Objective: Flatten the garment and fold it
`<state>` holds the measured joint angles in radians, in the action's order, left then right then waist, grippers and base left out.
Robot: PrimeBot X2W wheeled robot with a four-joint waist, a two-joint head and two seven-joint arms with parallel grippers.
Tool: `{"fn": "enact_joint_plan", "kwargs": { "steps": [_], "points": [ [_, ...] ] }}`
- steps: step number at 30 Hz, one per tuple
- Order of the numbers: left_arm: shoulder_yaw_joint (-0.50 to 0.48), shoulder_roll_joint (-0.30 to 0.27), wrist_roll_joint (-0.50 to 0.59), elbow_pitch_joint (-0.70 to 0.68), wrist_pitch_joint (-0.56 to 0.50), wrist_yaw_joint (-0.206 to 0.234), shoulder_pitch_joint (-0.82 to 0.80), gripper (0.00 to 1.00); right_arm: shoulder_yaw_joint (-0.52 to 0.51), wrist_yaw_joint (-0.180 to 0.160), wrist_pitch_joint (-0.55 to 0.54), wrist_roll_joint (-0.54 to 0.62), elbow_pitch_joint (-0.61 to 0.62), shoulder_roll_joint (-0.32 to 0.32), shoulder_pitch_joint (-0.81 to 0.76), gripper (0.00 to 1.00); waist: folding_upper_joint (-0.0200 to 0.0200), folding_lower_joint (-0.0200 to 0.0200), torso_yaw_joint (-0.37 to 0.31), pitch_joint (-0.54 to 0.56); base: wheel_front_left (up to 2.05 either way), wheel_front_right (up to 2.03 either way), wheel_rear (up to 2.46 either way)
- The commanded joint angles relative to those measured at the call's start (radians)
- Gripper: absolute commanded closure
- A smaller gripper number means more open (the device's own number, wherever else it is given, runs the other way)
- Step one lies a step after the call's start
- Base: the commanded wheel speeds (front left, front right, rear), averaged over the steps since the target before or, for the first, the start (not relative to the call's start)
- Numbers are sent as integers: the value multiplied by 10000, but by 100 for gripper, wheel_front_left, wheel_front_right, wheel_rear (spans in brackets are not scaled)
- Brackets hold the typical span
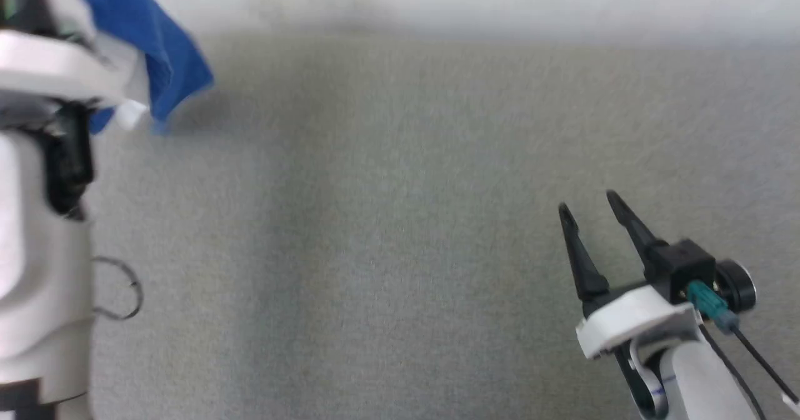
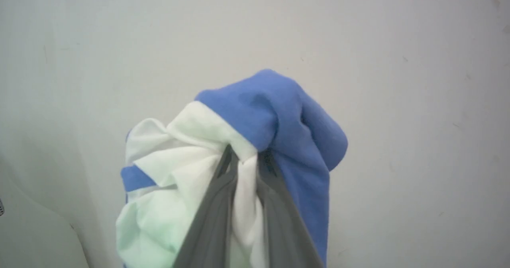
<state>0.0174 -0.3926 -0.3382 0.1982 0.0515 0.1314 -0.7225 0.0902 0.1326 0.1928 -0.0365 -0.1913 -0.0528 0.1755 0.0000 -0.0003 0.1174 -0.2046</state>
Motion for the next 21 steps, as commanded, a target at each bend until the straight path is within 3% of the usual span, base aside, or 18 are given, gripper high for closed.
{"fn": "enact_joint_plan", "kwargs": {
  "steps": [1,14,21],
  "points": [
    [236,209,96,-171,30,-134,-290,100,-85,-19,-35,-88,64,21,-197,0,0,3,-414,1302,0,0,0],
    [2498,2717,-677,-346,-160,-1082,-973,100,-478,-19,-488,-134,798,25,-828,0,0,3,-2403,1595,0,0,0],
    [3941,3264,-1087,1275,-811,-1382,-100,100,-421,-19,-610,-219,1010,25,-858,0,0,3,-3153,1181,0,0,0]
  ]
}}
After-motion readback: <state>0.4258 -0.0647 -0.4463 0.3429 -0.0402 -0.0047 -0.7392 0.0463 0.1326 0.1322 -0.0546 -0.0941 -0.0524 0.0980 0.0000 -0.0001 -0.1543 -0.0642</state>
